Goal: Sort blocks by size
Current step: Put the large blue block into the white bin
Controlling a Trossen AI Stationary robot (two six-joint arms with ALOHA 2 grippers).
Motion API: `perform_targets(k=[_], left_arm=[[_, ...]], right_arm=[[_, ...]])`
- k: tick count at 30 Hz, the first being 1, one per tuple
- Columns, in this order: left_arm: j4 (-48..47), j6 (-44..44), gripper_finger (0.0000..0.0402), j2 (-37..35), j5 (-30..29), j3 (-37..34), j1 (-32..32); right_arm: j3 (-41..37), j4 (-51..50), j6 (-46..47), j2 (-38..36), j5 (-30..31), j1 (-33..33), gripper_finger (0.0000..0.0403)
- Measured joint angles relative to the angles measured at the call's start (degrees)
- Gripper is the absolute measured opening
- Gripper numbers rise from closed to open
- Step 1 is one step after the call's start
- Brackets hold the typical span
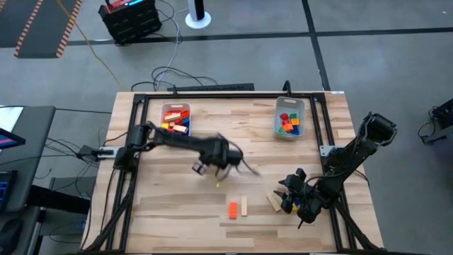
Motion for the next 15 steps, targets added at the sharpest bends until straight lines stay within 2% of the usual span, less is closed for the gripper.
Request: perform_targets(k=[4,7,15], left_arm=[[-7.1,-9.2,0.0094,-4.4,-1.3,-0.8,7.3],[-6.9,-11.8,0.0094,-9.4,-1.8,-4.7,12.8],[8.6,-14.5,0.0099,-25.0,-2.0,-23.0,26.0]], right_arm=[[0.0,0.3,0.0,0.0,0.0,0.0,0.0249],[0.0,0.8,0.0,0.0,0.0,0.0,0.0249],[0.0,1.9,0.0,0.0,0.1,0.0,0.0249]])
